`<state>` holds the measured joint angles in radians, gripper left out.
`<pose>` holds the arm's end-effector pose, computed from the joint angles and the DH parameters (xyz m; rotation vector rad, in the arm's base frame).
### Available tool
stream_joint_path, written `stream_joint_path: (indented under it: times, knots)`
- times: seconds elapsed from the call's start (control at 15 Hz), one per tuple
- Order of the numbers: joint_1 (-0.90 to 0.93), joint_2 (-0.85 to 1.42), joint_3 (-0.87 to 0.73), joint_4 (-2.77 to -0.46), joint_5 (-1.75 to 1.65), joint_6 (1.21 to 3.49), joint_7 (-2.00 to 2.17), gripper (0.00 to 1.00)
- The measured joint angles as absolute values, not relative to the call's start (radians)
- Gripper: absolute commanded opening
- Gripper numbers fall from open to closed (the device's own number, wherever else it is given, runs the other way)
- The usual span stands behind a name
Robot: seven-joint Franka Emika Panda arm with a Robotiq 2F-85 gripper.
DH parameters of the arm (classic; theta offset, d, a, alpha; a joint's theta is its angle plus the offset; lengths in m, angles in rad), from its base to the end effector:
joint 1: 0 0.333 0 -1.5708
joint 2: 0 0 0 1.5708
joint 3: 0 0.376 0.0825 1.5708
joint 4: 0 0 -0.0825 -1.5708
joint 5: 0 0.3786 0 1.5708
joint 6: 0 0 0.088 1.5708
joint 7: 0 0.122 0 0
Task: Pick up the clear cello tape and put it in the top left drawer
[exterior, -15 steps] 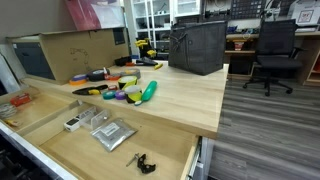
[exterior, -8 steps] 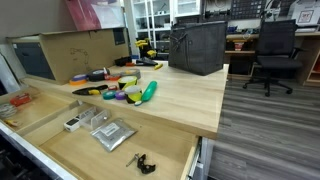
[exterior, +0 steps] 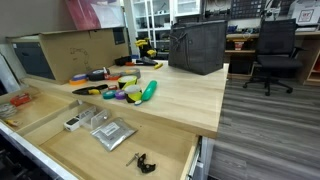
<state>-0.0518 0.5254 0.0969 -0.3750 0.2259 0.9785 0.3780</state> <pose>0.5986 0.0299 0.8073 -2.8820 0.3089 -0.0500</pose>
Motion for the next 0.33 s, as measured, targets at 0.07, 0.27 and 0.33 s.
stream_joint_path:
  times: [0.07, 0.27, 0.33]
  knots:
    - [-0.053, 0.536, 0.097, -0.375, 0.225, 0.947, 0.333, 1.0]
    - [-0.051, 0.559, 0.097, -0.375, 0.225, 0.921, 0.287, 1.0]
    - [-0.051, 0.56, 0.097, -0.375, 0.225, 0.92, 0.282, 1.0]
